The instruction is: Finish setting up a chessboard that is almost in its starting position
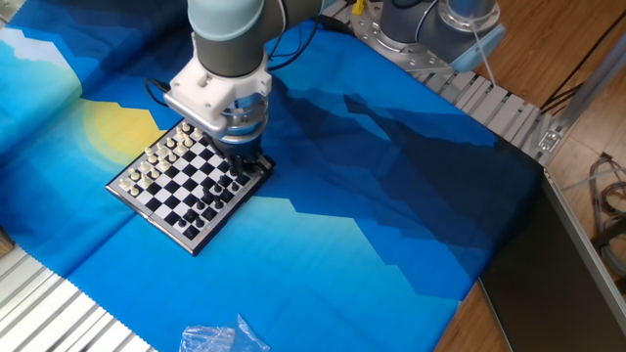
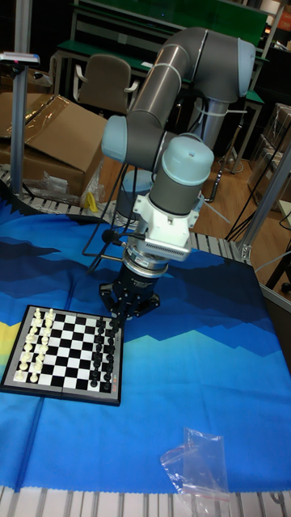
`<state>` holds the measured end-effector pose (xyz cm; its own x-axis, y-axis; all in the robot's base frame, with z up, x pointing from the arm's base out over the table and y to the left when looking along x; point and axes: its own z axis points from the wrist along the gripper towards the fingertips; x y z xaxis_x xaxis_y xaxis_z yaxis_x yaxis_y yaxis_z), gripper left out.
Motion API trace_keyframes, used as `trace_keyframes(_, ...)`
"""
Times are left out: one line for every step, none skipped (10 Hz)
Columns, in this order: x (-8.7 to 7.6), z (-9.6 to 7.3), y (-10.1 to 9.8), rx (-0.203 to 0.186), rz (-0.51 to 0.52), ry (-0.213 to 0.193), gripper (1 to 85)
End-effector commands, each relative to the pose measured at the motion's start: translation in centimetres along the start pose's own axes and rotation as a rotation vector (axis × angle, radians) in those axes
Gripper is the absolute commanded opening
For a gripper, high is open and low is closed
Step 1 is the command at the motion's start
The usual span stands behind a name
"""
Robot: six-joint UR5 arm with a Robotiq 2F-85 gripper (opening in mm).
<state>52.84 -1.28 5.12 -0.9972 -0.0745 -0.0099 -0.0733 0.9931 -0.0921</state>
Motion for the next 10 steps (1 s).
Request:
trace_keyframes(-0.24, 0.16, -0.15, -0.017, 0.001, -0.005, 1.0)
trace_keyframes(-0.28, 0.30, -0.28, -0.021, -0.004, -0.005, 1.0)
trace_keyframes(-0.33, 0.33, -0.16, -0.027, -0.001, -0.007, 1.0)
trace_keyframes(-0.34, 0.36, -0.16, -0.029, 0.001, -0.007, 1.0)
trace_keyframes(-0.40, 0.40, -0.08, -0.035, 0.007, -0.009, 1.0)
trace_keyframes(-0.40, 0.41, 0.15, -0.044, 0.013, -0.010, 1.0)
trace_keyframes(-0.43, 0.44, 0.12, -0.044, 0.013, -0.011, 1.0)
trace_keyframes(-0.41, 0.44, 0.05, -0.041, 0.013, -0.011, 1.0)
trace_keyframes(-0.39, 0.43, 0.05, -0.041, 0.013, -0.011, 1.0)
trace_keyframes(-0.43, 0.43, 0.01, -0.039, 0.015, -0.013, 1.0)
